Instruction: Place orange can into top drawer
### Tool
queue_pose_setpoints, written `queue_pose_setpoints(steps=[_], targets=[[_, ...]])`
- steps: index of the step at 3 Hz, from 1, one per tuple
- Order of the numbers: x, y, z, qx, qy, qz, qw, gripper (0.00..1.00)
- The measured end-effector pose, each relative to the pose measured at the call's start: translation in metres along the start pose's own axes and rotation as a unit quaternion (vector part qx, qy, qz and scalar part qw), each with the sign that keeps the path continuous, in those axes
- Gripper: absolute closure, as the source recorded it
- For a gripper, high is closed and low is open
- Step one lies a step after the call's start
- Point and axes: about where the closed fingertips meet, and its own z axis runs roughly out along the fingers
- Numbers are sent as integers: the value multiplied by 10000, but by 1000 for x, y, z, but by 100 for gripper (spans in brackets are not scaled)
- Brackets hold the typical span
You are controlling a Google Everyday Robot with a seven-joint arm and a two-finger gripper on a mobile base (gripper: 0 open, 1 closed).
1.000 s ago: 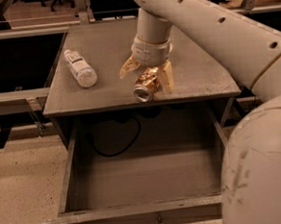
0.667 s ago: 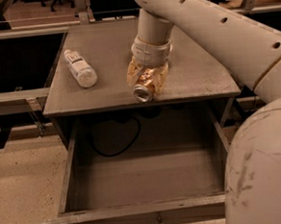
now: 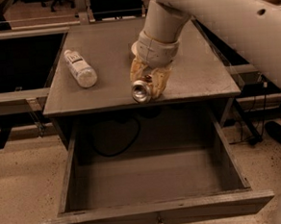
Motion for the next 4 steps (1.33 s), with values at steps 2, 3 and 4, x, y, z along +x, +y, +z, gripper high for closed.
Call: queue_pose_setpoints(steps=[2,3,4], targets=[[-69,48,10,-468,79,1467,9880,100],[-88,69,45,-862,150,2169,9723,100],[-89,72,86,-1021,288,2886,9515,100]])
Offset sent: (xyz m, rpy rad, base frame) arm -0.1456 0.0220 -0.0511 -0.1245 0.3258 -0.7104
